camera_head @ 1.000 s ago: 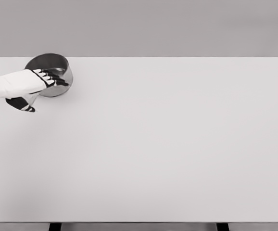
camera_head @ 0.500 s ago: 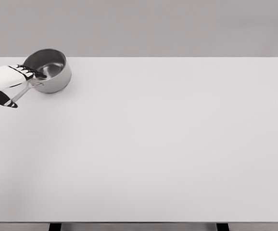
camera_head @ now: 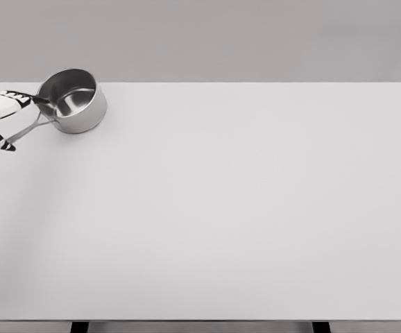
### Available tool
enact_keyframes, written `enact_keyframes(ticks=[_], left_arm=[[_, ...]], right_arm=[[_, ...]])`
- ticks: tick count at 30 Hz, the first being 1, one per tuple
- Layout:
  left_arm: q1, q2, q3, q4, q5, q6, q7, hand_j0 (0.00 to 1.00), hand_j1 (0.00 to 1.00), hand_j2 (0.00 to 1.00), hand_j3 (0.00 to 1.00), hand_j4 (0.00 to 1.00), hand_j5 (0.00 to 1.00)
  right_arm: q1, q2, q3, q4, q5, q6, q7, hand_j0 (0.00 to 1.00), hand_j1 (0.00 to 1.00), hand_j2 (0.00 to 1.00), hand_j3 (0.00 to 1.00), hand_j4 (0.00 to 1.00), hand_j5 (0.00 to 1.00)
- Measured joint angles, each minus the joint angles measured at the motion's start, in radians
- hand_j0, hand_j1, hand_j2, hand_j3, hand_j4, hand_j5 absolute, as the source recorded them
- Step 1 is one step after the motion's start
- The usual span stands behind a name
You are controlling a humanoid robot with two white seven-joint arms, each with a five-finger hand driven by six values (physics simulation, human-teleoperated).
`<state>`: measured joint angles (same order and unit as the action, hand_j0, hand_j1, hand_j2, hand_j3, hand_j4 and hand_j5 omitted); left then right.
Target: Rotate pot handle
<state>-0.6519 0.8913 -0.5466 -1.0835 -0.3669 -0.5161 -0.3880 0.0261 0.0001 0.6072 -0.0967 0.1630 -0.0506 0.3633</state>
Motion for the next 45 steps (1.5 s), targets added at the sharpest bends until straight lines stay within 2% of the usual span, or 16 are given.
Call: enact_keyframes(ticks=[7,17,21,23,25,36,45], left_arm=[[-0.003,-0.042,0.013,0.034,0.0,0.073,0.001,1.0,1.0,1.0,1.0,1.0,1.0],[-0.063,-0.093,0.009,0.108,0.002,0.179,0.0,1.0,1.0,1.0,1.0,1.0,1.0],[-0.069,-0.108,0.005,0.136,0.002,0.195,-0.001,1.0,1.0,1.0,1.0,1.0,1.0],[-0.072,-0.111,0.004,0.138,0.005,0.193,-0.002,1.0,1.0,1.0,1.0,1.0,1.0],[-0.101,-0.124,0.003,0.133,0.009,0.184,-0.005,1.0,1.0,1.0,1.0,1.0,1.0],[-0.127,-0.184,-0.002,0.143,0.005,0.194,-0.005,1.0,1.0,1.0,1.0,1.0,1.0],[-0.143,-0.217,-0.003,0.16,-0.02,0.363,-0.001,1.0,1.0,1.0,1.0,1.0,1.0]], right_arm=[[0.0,0.0,0.0,0.0,0.0,0.0,0.0,1.0,1.0,1.0,1.0,1.0,1.0],[0.0,0.0,0.0,0.0,0.0,0.0,0.0,1.0,1.0,1.0,1.0,1.0,1.0],[0.0,0.0,0.0,0.0,0.0,0.0,0.0,1.0,1.0,1.0,1.0,1.0,1.0],[0.0,0.0,0.0,0.0,0.0,0.0,0.0,1.0,1.0,1.0,1.0,1.0,1.0],[0.0,0.0,0.0,0.0,0.0,0.0,0.0,1.0,1.0,1.0,1.0,1.0,1.0],[0.0,0.0,0.0,0.0,0.0,0.0,0.0,1.0,1.0,1.0,1.0,1.0,1.0],[0.0,0.0,0.0,0.0,0.0,-0.001,0.0,1.0,1.0,1.0,1.0,1.0,1.0]])
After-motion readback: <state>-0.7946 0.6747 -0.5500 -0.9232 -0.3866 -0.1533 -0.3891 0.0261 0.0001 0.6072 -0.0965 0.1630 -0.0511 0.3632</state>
